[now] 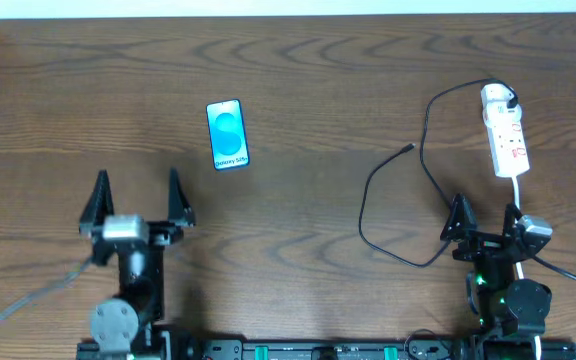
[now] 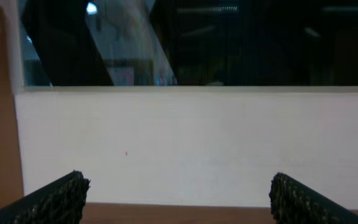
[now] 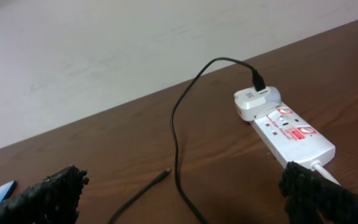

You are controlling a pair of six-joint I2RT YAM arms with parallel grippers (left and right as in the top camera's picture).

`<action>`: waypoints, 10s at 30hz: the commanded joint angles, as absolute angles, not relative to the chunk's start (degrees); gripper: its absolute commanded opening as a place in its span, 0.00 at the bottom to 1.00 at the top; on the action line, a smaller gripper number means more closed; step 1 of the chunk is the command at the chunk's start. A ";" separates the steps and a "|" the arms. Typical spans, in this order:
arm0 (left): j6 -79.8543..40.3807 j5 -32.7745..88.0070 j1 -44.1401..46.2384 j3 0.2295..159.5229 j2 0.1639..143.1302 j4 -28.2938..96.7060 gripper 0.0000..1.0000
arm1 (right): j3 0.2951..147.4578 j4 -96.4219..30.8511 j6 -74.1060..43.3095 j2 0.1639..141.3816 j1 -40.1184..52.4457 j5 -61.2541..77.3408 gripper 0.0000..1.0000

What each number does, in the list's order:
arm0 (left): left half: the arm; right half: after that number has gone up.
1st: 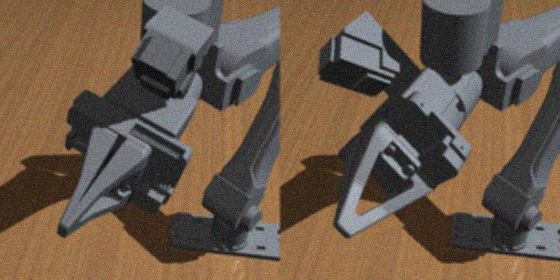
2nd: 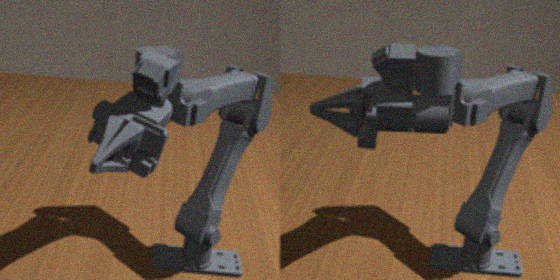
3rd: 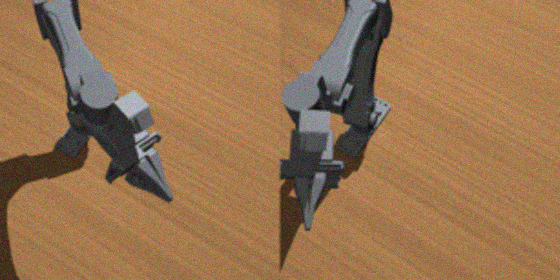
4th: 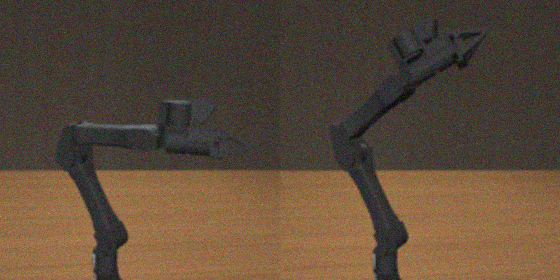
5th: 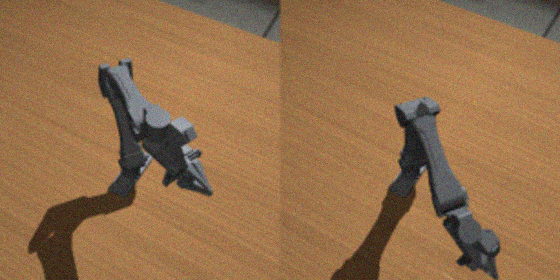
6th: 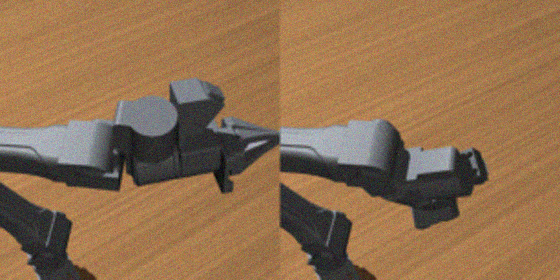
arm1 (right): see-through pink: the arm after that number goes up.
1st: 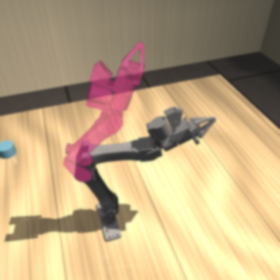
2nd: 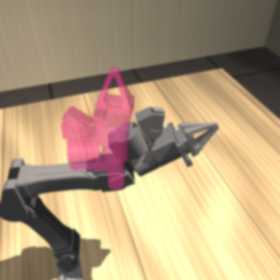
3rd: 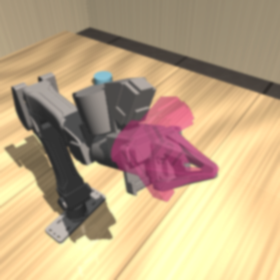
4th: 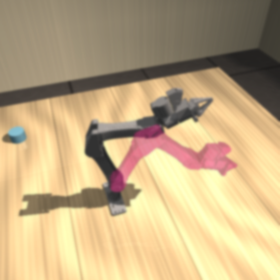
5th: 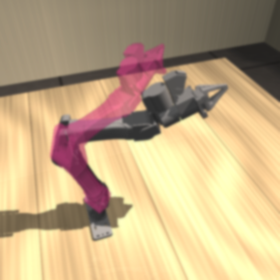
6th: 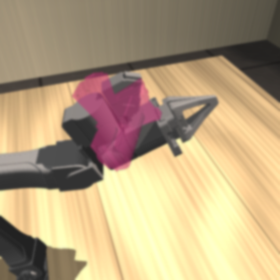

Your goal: Plug charger to phone and switch on socket

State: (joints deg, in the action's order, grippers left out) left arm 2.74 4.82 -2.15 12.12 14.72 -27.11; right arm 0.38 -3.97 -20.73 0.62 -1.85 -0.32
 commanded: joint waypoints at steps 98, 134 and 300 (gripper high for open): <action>-20.21 -1.74 8.43 83.68 116.53 31.94 0.98 | 0.27 -4.10 -20.53 0.27 -1.45 -0.95 0.99; -13.32 -1.72 8.49 81.84 119.94 23.83 0.98 | 0.27 -4.08 -20.51 0.27 -1.45 -0.95 0.99; -60.55 70.57 17.61 82.19 112.07 30.52 0.58 | 0.27 -4.10 -20.51 0.27 -1.67 -0.95 0.99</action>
State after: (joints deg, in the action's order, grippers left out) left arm -60.20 67.42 17.58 82.19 114.10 30.65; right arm 0.38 -3.99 -20.75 0.62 -1.85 -0.49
